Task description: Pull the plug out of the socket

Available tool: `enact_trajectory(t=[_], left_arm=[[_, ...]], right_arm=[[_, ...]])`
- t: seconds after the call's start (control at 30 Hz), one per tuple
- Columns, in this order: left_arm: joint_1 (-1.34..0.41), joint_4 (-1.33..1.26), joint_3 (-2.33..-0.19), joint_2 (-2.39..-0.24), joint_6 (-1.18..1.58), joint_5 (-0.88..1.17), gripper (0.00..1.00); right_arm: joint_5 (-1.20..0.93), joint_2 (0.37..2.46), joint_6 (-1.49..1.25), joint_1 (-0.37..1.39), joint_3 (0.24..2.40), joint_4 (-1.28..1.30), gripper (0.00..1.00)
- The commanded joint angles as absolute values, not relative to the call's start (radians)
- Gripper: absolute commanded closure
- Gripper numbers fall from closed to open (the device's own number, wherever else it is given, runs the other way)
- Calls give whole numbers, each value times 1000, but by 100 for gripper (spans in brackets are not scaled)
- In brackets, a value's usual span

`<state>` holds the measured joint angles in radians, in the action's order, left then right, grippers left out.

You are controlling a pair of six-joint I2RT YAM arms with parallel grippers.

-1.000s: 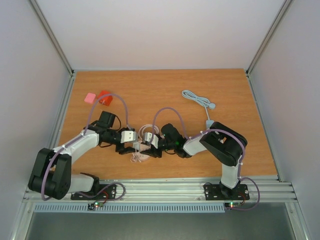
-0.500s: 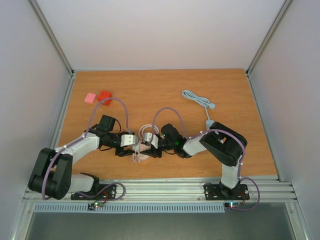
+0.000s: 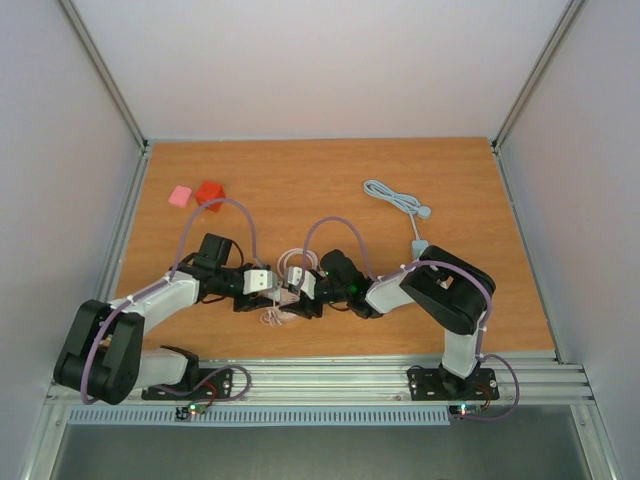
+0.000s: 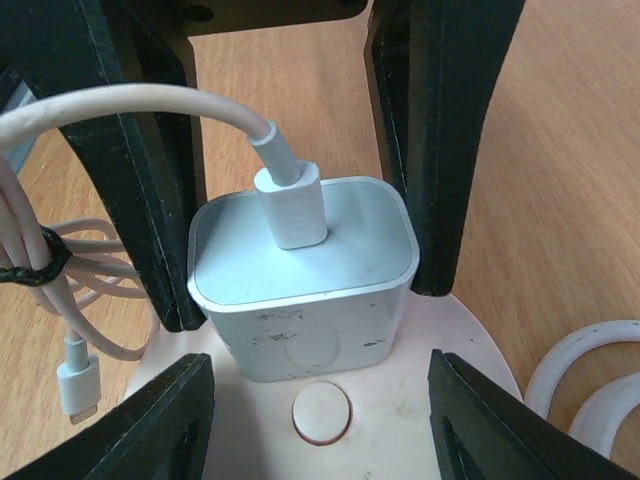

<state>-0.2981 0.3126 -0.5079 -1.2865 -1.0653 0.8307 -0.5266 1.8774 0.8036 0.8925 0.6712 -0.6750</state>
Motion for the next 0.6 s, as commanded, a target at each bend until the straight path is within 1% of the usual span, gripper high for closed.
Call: enact_trajectory(t=[0.0,0.2,0.43,0.57], left_arm=[[-309,201,-495,-1294,-1007,816,69],[-302,239,-538,-1309,-978,867,72],[-301,339,-585,-1320,-1060,932,72],[-302,335,-585,-1302,-1085,931,72]], right_arm=[[-510,1905,804,908,650,-490,39],[-513,1928,813,908,661,-479,35],[-496,1955,820,908,663,-467,35],[-494,1968,829,908,669,-459,35]])
